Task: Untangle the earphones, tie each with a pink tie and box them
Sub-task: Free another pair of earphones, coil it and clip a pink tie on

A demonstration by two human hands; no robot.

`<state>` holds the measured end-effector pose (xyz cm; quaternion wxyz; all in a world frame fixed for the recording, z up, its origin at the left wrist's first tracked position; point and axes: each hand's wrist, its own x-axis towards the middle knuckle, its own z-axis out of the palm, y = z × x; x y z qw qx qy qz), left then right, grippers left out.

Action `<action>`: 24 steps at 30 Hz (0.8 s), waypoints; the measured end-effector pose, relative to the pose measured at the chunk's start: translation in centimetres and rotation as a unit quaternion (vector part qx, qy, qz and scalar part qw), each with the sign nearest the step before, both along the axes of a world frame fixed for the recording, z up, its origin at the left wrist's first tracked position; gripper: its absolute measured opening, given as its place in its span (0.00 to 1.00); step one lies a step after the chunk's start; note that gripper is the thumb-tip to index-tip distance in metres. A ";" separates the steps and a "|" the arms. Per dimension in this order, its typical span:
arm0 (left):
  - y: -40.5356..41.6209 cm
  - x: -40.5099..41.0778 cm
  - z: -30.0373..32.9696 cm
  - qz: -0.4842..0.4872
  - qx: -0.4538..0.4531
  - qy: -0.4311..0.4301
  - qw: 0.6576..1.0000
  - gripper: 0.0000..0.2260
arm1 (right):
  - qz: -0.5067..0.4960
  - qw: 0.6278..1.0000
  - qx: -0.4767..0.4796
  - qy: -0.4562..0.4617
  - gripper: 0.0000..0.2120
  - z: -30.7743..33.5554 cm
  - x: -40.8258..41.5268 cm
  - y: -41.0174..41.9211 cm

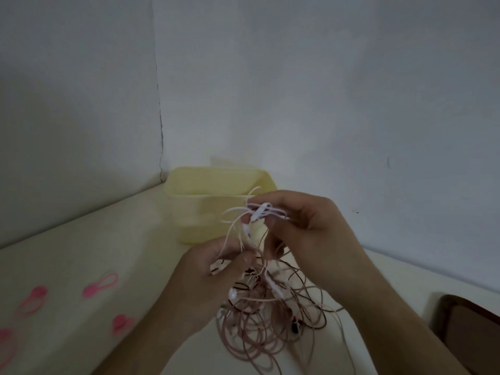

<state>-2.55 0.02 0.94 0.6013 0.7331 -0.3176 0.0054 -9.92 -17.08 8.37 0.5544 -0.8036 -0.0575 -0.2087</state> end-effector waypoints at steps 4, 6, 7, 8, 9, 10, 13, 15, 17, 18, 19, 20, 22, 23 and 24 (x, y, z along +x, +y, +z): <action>0.4 -0.4 0.8 0.005 -0.066 0.048 0.997 0.12 | -0.082 0.997 0.002 -0.005 0.14 -0.1 0.1 -1.0; 0.6 -0.1 0.8 -0.008 -0.112 0.087 0.990 0.13 | -0.103 0.995 0.005 -0.004 0.14 -0.2 0.2 -1.2; 0.6 0.0 0.8 -0.016 -0.133 0.113 0.985 0.12 | -0.104 0.994 0.011 -0.002 0.14 -0.2 0.2 -1.2; 0.6 0.1 0.8 -0.021 -0.147 0.137 0.980 0.12 | -0.102 0.995 0.015 0.005 0.13 -0.2 0.2 -1.2; 0.6 0.1 0.7 -0.026 -0.150 0.153 0.976 0.12 | -0.097 0.995 0.014 0.015 0.13 -0.2 0.2 -1.2; 0.7 0.2 0.7 -0.033 -0.148 0.165 0.975 0.11 | -0.090 0.995 0.011 0.027 0.12 -0.1 0.2 -1.2; 0.8 0.5 0.6 -0.065 -0.163 0.186 0.967 0.05 | -0.058 0.997 0.024 0.050 0.09 0.1 0.1 -1.4; 0.9 0.6 0.5 -0.097 -0.176 0.197 0.960 0.14 | -0.028 0.998 0.027 0.052 0.08 0.3 -0.1 -1.6; 0.9 0.5 0.3 -0.128 -0.175 0.192 0.957 0.21 | 0.000 0.998 0.021 0.062 0.05 0.4 -0.2 -1.5; 0.9 0.3 0.3 -0.135 -0.170 0.181 0.959 0.21 | 0.013 0.997 0.016 0.075 0.03 0.3 -0.2 -1.2; 0.7 0.1 0.4 -0.125 -0.163 0.162 0.965 0.18 | 0.028 0.996 0.007 0.090 0.02 0.2 -0.2 -1.0; 0.6 -0.1 0.4 -0.103 -0.158 0.138 0.972 0.13 | 0.041 0.994 -0.002 0.106 0.02 0.0 -0.1 -0.7; 0.3 -0.1 0.4 -0.049 -0.158 0.112 0.980 0.09 | 0.046 0.991 -0.021 0.124 0.04 -0.1 -0.1 -0.3; 0.2 -0.1 0.5 -0.029 -0.164 0.111 0.980 0.10 | 0.035 0.991 -0.028 0.122 0.05 -0.1 0.0 -0.3; 0.3 0.0 0.6 -0.019 -0.173 0.117 0.978 0.11 | 0.018 0.992 -0.030 0.118 0.07 0.0 0.0 -0.3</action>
